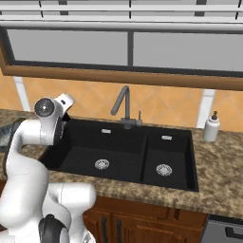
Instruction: Pick the avocado from the sink and place it in the bowl. Then pick the bowl and place it in the microwave. Then close the microwave door and press the start button.
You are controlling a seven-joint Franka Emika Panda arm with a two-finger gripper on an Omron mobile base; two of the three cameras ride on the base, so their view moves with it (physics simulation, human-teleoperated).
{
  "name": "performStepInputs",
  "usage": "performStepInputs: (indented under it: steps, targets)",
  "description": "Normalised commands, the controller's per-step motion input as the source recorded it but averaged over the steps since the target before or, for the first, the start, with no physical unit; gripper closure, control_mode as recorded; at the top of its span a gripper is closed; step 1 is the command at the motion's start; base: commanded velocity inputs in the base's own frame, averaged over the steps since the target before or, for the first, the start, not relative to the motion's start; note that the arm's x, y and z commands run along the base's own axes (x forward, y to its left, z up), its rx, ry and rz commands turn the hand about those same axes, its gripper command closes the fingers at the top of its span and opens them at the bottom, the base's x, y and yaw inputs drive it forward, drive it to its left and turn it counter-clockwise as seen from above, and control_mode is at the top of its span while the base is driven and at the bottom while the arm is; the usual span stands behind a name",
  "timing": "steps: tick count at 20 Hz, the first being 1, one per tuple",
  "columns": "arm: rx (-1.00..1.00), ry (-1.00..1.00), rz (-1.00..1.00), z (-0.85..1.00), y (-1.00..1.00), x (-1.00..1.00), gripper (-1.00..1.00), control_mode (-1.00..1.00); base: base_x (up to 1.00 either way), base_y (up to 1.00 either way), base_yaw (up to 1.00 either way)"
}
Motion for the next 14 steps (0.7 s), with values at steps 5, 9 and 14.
performStepInputs:
  steps: [5,9,14]
  targets:
    - [0.0,0.31,0.0,0.25,0.44,-0.07,1.0,-1.0,0.0,0.0,0.0]
    - [0.0,0.34,0.0,-0.11,0.67,0.0,1.0,-1.0,0.0,0.0,0.0]
    - [0.0,0.21,0.0,-0.36,0.84,0.0,1.0,-1.0,0.0,0.0,0.0]
